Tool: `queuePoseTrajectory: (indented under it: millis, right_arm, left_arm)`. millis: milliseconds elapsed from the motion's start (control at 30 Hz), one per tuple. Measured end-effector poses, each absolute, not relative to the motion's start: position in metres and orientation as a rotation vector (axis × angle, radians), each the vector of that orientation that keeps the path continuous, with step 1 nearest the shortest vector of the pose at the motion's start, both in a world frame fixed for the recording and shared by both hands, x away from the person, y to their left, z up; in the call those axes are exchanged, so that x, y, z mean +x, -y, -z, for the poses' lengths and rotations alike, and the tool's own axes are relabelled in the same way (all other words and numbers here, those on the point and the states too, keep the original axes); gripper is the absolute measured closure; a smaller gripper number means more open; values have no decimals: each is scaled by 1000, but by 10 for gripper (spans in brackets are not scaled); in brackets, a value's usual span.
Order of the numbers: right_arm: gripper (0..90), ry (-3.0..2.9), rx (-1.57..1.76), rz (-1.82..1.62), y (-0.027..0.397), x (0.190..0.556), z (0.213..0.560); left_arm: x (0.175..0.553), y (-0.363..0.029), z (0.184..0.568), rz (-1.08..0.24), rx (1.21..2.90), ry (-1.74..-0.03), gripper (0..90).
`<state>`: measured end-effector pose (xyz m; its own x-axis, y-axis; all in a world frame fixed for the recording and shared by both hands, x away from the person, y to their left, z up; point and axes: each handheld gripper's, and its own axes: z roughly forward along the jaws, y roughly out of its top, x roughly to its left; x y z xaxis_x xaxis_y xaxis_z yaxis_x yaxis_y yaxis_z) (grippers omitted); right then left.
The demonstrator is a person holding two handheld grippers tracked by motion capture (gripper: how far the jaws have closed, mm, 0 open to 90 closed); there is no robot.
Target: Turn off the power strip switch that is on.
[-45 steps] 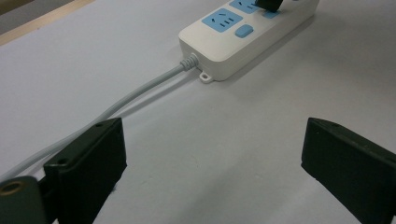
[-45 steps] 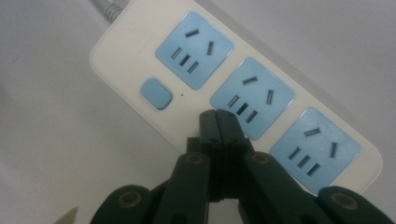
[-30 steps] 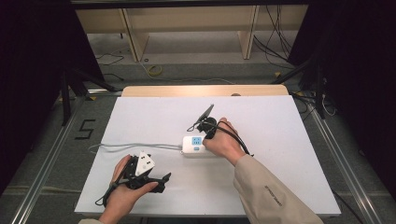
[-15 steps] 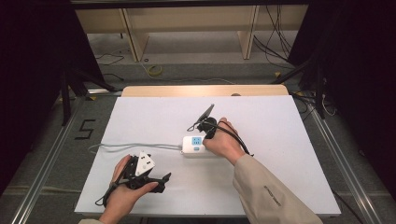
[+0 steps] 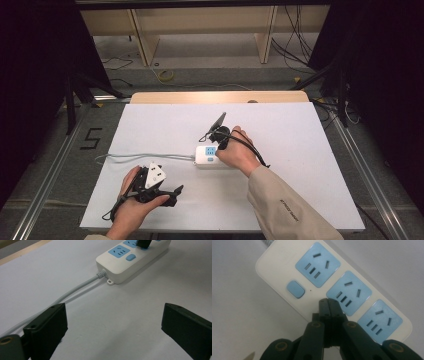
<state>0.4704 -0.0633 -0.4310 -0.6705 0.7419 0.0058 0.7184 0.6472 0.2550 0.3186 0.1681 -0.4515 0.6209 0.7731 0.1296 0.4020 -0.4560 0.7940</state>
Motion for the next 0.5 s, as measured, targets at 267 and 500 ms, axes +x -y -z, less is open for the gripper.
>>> queuePoseTrajectory:
  millis: [267, 500]
  right_arm:
    - [900, -2754, 1200, -361, 62, 469, 431]
    - [900, -2754, 1205, -384, 65, 469, 431]
  left_arm:
    - [319, -169, 451, -629, 2090, -918, 59]
    - [319, -169, 452, -627, 2087, -920, 59]
